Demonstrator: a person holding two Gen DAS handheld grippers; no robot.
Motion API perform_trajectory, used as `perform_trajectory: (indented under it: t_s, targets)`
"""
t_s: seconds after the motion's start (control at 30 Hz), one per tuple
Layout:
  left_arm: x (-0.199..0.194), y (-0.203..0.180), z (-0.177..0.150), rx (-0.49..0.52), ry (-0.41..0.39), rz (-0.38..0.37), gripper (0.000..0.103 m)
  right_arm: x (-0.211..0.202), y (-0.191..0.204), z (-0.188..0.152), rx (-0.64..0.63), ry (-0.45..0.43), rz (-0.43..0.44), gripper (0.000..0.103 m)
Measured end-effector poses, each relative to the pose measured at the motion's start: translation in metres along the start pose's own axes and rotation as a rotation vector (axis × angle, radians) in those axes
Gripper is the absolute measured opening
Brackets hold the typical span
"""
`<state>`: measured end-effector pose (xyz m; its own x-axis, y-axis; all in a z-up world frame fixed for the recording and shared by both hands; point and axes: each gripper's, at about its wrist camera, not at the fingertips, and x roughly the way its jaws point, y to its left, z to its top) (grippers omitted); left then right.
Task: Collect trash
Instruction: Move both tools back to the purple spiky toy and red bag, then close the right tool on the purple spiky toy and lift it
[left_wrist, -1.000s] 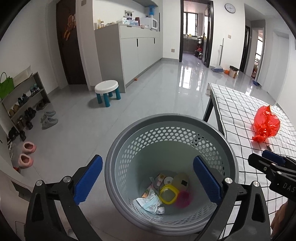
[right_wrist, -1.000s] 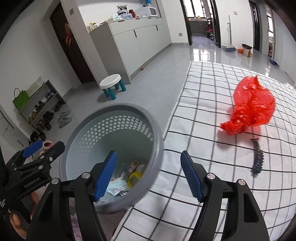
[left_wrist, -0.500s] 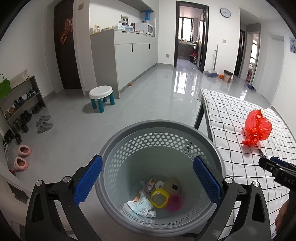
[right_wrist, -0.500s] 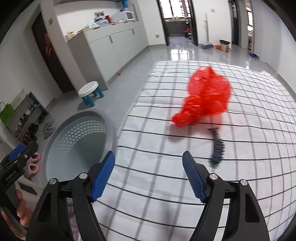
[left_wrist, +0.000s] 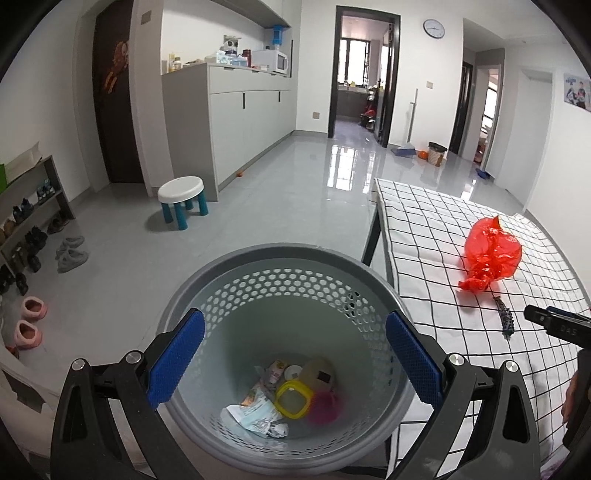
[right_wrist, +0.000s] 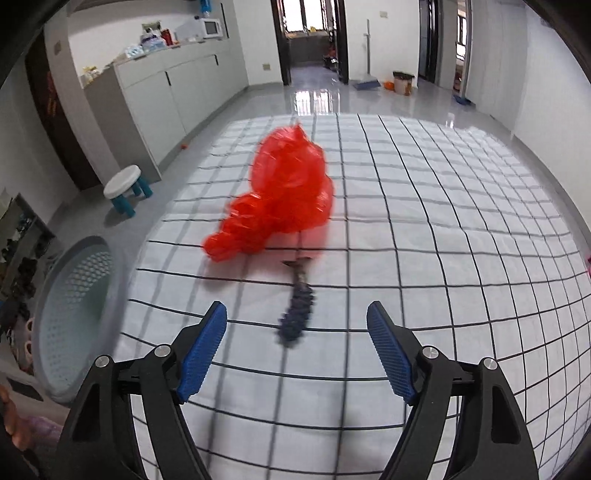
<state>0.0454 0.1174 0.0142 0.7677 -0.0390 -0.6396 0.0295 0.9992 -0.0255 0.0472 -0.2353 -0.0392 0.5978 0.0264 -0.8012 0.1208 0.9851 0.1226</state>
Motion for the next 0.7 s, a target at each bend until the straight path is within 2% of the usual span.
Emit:
perform_trajectory:
  t_s: [0.27,0.5,0.53,0.63,0.7]
  targets:
    - [0.002,-0.018,-0.002,0.039,-0.005,-0.025,0.097,0.036,-0.001,0.001,-0.037,0.056,-0.045,0.075]
    - [0.003,-0.028,-0.003,0.061,-0.009,-0.046,0.097,0.055,0.008,0.008,-0.065,0.067,-0.057,0.074]
    - [0.004,-0.029,-0.003,0.063,-0.008,-0.047,0.097,0.057,0.008,0.008,-0.063,0.069,-0.054,0.072]
    - [0.005,-0.032,-0.003,0.069,-0.006,-0.050,0.097,0.064,0.007,0.008,-0.063,0.090,-0.051,0.053]
    - [0.006,-0.035,-0.003,0.071,-0.005,-0.057,0.097,0.065,0.006,0.008,-0.069,0.085,-0.058,0.048]
